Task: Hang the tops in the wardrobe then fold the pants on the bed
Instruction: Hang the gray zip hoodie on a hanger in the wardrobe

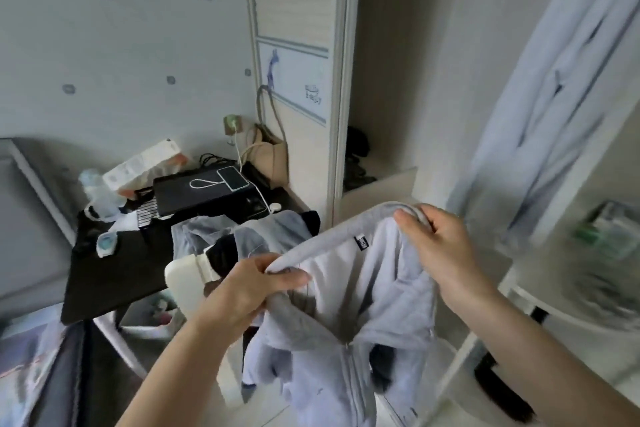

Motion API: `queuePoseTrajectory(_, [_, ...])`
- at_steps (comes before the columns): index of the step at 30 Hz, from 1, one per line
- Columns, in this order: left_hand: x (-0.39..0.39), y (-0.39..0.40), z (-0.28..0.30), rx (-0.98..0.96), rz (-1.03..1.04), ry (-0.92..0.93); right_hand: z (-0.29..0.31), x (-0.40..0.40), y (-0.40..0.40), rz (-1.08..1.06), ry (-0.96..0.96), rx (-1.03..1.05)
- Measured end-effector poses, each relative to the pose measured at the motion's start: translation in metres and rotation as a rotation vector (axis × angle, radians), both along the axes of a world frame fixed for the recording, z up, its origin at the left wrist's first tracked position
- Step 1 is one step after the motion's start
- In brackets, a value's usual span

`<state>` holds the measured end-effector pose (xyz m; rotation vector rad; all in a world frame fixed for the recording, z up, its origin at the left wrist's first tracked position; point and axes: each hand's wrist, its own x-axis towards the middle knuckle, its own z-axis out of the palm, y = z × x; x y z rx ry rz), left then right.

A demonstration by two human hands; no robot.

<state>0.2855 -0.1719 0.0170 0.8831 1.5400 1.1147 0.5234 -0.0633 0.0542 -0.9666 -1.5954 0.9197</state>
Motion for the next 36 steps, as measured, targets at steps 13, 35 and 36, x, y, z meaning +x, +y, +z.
queuePoseTrajectory(13, [-0.013,0.223,0.060,0.405,-0.119,0.479,0.090,-0.008,0.087,-0.432,-0.039,0.143])
queuePoseTrajectory(35, [0.020,0.430,0.202,0.309,-0.473,-0.294,0.153,0.015,0.265,-0.691,0.144,0.295])
queuePoseTrajectory(36, [0.023,0.438,0.207,0.313,-0.447,-0.305,0.155,0.014,0.274,-0.685,0.127,0.312])
